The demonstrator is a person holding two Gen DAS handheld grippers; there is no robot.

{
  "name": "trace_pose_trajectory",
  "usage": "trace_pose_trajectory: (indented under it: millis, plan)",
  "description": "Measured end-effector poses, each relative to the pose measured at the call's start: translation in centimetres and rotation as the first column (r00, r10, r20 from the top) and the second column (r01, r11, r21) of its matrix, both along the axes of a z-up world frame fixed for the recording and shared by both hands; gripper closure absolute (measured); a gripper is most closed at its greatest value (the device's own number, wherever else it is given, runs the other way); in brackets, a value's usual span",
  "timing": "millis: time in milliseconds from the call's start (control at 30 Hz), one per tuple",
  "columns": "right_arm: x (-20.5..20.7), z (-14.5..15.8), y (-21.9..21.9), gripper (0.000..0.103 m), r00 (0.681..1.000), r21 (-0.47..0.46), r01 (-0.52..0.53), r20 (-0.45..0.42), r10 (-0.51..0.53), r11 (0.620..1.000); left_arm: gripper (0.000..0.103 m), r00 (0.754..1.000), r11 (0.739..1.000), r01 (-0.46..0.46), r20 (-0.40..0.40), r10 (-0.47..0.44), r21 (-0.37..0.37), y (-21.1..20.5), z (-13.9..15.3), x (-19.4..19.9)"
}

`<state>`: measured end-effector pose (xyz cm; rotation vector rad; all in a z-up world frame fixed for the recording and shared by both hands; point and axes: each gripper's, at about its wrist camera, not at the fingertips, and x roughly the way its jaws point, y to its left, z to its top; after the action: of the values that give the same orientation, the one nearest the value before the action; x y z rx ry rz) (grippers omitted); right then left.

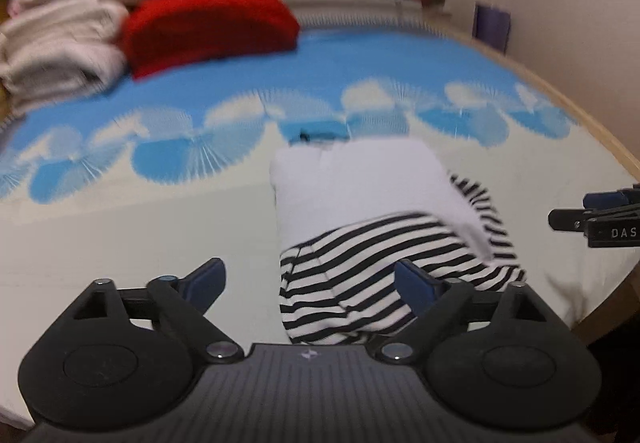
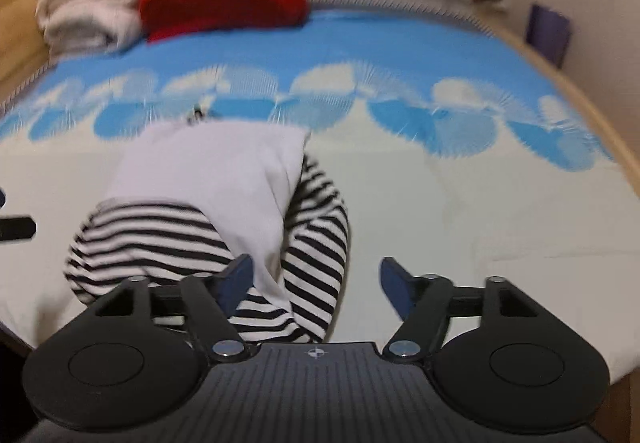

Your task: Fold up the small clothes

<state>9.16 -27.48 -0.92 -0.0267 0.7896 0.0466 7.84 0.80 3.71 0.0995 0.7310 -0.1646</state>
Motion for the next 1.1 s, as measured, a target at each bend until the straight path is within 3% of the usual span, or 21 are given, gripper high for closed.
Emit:
trace_pose_trajectory:
  millis: [167,433,700,1100]
  plan:
    - [-3.4,0.8,1.1,0.017,0.998,0.006,0.033,0.048,-0.033,0.999,0.003,0.997,0.996,-0.066,0.047,0.069,-0.06,-1.4,0.3,-4.2]
    - [-6.0,0.2,2.6,0.014,0.999,-0.027,0.033,0.021,-0.033,0.999,0.001,0.98,0.982,-0.18,-0.098,0.175,-0.049,-1.1,-1.7,-4.3]
    - [-5.7,-0.9,2.6,0.014,0.998,-0.02,0.05,-0.024,-0.051,0.999,0.001,0.981,0.986,-0.166,-0.107,0.163,-0.022,-2.1,-3.3,-3.6]
    - [-5.2,-1.3,2.6,0.014,0.998,-0.027,0.032,-0.045,-0.033,0.999,0.001,0.982,0.987,-0.157,-0.117,0.151,-0.042,-2.3,-3.6,-3.1]
